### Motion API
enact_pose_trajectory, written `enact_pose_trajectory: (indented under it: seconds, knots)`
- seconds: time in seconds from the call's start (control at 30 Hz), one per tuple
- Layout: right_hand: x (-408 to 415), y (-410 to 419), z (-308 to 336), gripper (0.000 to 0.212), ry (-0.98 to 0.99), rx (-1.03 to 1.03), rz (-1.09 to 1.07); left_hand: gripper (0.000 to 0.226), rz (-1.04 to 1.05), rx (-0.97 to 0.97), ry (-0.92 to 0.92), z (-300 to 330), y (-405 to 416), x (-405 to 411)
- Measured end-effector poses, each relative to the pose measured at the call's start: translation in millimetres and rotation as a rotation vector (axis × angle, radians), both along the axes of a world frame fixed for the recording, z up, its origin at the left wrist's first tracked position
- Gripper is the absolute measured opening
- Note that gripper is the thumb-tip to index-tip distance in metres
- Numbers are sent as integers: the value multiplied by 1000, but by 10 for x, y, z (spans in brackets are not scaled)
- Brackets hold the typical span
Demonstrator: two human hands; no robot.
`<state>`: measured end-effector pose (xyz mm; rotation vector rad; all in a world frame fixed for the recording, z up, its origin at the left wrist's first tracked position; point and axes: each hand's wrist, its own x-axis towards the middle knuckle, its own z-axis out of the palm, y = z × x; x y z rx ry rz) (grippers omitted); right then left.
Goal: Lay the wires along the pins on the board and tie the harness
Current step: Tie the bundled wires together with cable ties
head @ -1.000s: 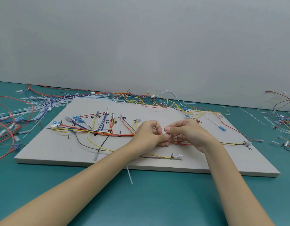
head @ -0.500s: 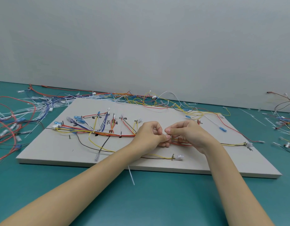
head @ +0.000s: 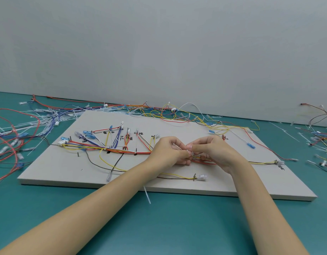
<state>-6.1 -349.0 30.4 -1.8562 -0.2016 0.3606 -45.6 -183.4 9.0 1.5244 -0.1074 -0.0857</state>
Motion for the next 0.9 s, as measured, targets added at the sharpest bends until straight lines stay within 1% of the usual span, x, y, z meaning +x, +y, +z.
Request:
enact_pose_trajectory:
  seconds: [0.17,0.33,0.47,0.73,0.9]
  knots:
    - [-8,-4,-3,10,0,8,11,17,11,-5,10,3,-3,2]
    - [6,-11,-16,6,-2,45,-28,16,10,-9,1,2,5,-6]
    - [0,-14,-7,9,3,23,-2,13,20,-5,-2,-7,9,6]
    - [-2,1,-10,11,-11,-6,-6,19,9,-25,-3,-7,13,2]
    - [-4,-3,-3,13,-13,-18,-8,18,3,-25,1,-3,22,4]
